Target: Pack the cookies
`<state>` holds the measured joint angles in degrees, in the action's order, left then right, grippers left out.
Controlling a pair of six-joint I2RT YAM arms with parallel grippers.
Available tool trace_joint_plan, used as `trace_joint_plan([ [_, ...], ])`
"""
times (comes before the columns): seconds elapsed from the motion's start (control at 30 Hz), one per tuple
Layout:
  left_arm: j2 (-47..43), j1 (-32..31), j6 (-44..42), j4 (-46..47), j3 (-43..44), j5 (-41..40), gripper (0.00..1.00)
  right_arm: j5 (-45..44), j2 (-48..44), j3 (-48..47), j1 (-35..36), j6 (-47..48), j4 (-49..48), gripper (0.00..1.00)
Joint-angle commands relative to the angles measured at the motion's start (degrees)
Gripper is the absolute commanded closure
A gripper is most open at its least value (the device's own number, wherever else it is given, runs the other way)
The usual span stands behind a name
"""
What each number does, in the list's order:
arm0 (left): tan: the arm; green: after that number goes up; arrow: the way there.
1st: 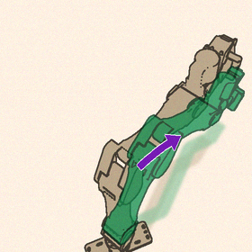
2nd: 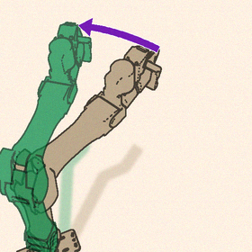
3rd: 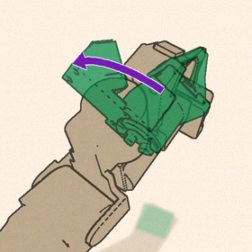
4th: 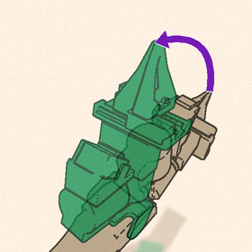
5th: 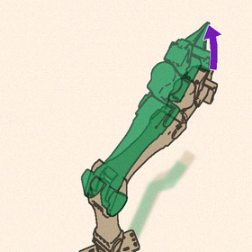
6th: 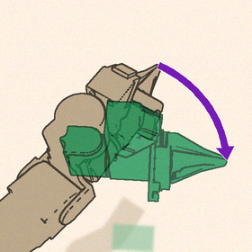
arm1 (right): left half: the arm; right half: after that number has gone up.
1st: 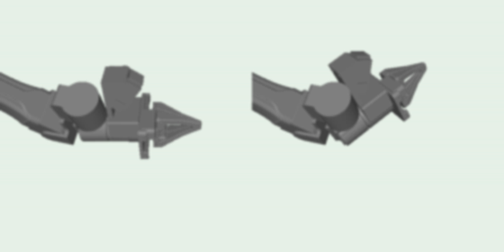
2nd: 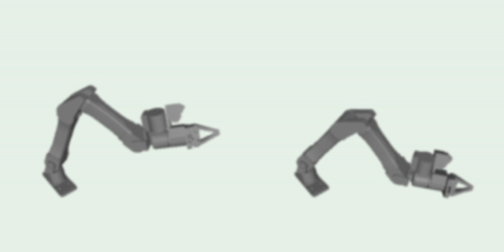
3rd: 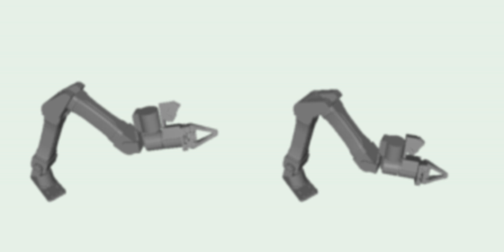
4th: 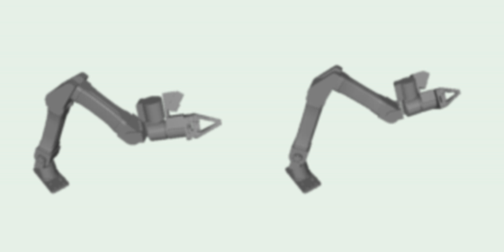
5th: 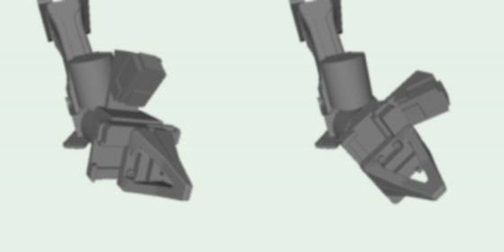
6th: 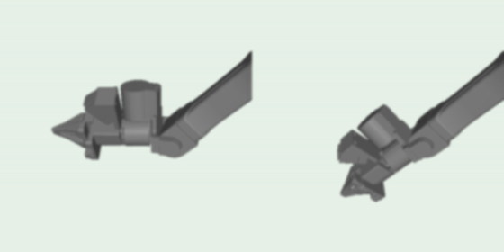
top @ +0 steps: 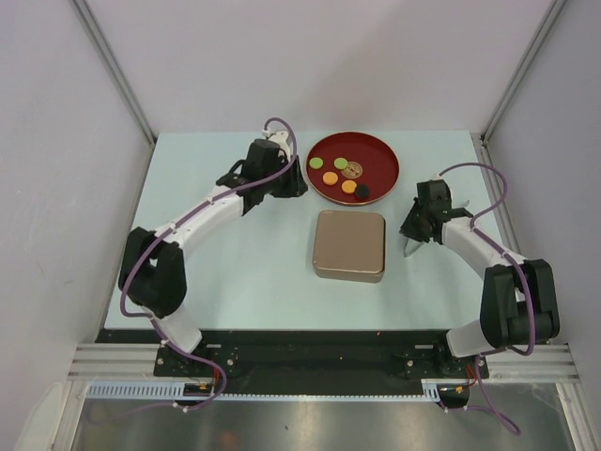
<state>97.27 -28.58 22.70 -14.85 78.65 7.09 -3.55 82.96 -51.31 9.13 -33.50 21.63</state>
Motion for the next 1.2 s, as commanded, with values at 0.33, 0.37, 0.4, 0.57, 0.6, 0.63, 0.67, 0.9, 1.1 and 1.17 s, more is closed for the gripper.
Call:
trace_joint_plan([
  [0.33, 5.7, -3.6, 6.3, -4.7, -6.1, -7.0, 0.87, 0.7, 7.4, 0.0, 2.4, -0.4, -2.9, 0.97],
  [0.37, 5.7, -3.8, 6.4, -4.6, -6.5, -7.0, 0.89, 1.0, 8.3, 0.0, 2.8, -0.5, -3.3, 0.98],
  [0.4, 6.0, -4.1, 6.5, -4.6, -6.6, -7.0, 0.9, 1.2, 8.7, 0.0, 3.0, -0.6, -3.6, 0.98],
  [0.57, 6.9, -7.9, 7.1, -3.8, -7.5, -7.0, 0.93, 3.0, 12.0, -0.1, 3.6, -1.3, -5.2, 1.0],
  [0.6, 7.0, -8.2, 7.2, -3.8, -7.6, -6.7, 0.93, 3.0, 12.1, 0.0, 3.8, -1.3, -5.3, 1.0],
  [0.63, 7.0, -8.3, 7.3, -3.7, -7.9, -6.4, 0.94, 3.0, 12.4, 0.0, 3.8, -1.4, -5.5, 1.0],
  [0.67, 7.1, -8.6, 7.5, -3.5, -7.9, -6.2, 0.94, 3.0, 12.6, 0.0, 3.7, -1.5, -5.6, 1.0],
  [0.9, 6.8, -9.5, 7.9, -2.6, -8.0, -4.8, 0.94, 5.6, 13.0, -0.1, 4.0, -2.1, -6.4, 1.0],
  [1.1, 6.4, -10.4, 8.2, -2.3, -7.7, -3.8, 0.94, 7.1, 12.9, 0.0, 4.1, -2.7, -7.1, 1.0],
  [1.17, 6.3, -10.7, 8.3, -2.0, -7.5, -3.4, 0.94, 7.8, 13.1, 0.0, 4.1, -3.1, -7.4, 1.0],
])
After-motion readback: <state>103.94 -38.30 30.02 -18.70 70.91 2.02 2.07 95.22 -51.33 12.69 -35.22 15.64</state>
